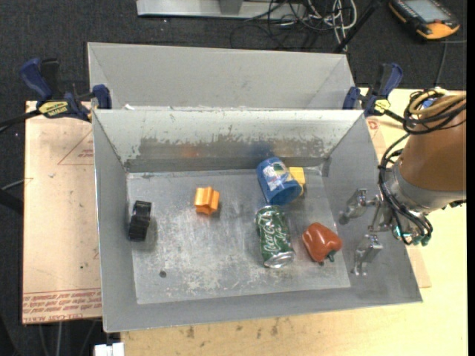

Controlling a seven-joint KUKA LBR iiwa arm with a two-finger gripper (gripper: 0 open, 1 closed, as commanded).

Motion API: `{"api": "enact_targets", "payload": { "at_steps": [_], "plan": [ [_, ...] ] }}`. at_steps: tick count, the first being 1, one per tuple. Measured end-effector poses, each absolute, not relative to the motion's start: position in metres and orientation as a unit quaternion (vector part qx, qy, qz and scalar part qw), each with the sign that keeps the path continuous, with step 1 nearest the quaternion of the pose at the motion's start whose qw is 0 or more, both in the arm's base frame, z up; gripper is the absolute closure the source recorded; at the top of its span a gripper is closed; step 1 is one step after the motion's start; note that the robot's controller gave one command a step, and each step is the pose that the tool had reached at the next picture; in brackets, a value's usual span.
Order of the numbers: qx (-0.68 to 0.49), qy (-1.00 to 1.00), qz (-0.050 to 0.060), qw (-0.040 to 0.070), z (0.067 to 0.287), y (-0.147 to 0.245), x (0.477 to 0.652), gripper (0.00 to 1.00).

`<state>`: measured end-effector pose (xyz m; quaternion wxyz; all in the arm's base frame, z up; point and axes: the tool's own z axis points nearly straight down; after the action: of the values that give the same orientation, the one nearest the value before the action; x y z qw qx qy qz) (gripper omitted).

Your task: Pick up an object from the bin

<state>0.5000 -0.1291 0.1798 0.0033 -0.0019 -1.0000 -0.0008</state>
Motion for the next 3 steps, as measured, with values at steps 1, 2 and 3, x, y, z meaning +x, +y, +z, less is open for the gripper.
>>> {"api": "enact_targets", "payload": {
  "at_steps": [1, 2, 3],
  "plan": [
    [0.0, -1.0, 0.0, 0.0, 0.184, -0.129, 0.502, 0.0],
    [0.022, -1.0, 0.001, 0.014, 0.091, -0.111, 0.547, 1.0],
    [0.022, -1.0, 0.001, 0.014, 0.091, -0.111, 0.547, 1.0]
  ]
}}
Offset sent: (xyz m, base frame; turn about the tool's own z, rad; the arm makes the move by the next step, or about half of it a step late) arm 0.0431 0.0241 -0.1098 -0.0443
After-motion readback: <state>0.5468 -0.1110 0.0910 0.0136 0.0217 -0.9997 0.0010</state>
